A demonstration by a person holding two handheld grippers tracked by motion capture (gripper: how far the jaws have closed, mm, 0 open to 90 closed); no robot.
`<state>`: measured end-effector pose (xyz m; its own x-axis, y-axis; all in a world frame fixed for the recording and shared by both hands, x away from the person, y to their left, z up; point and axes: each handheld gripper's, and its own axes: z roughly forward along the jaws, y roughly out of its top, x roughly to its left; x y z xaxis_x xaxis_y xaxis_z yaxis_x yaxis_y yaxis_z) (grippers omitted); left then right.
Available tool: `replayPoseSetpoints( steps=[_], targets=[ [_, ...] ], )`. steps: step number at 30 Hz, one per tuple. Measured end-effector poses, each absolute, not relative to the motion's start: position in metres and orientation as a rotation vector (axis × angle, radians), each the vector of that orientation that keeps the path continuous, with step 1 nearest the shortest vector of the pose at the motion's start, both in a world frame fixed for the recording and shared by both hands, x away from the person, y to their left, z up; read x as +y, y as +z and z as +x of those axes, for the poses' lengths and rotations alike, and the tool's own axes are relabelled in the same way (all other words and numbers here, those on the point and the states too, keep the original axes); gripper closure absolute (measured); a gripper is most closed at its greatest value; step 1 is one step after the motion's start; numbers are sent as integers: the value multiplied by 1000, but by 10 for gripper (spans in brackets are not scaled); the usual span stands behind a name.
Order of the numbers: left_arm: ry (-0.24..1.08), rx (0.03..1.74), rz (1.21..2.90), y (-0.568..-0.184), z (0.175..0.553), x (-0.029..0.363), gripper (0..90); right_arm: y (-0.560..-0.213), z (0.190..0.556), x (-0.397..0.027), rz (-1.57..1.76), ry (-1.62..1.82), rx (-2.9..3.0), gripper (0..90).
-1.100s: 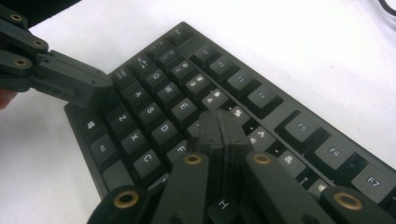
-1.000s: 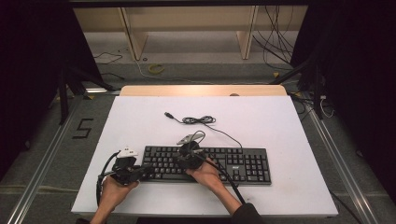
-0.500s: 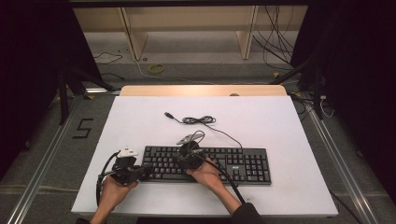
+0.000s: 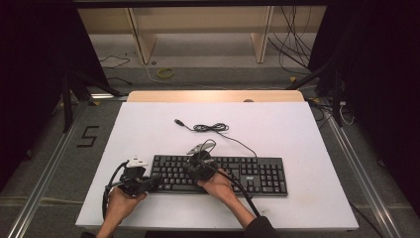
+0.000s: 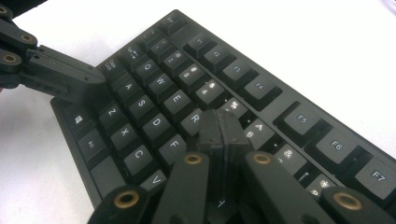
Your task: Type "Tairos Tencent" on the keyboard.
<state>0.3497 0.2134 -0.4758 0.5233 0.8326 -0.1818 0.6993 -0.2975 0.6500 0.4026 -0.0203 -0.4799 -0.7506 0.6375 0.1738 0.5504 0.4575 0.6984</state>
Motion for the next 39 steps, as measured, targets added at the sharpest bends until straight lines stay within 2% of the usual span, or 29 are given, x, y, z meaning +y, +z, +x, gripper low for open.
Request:
replayPoseSetpoints(
  steps=[6, 21, 33, 39],
  targets=[
    [260, 1238, 2044, -473, 349, 214, 890, -477, 402, -24, 1074, 1202, 2574, 896],
    [258, 1193, 1983, -467, 347, 214, 806, -464, 396, -32, 1061, 1287, 2548, 859],
    [230, 1157, 1930, -463, 347, 212, 638, -459, 391, -44, 1050, 1348, 2536, 751],
    [232, 1148, 1905, -461, 348, 212, 559, -455, 388, -49, 1036, 1382, 2537, 661]
  ],
)
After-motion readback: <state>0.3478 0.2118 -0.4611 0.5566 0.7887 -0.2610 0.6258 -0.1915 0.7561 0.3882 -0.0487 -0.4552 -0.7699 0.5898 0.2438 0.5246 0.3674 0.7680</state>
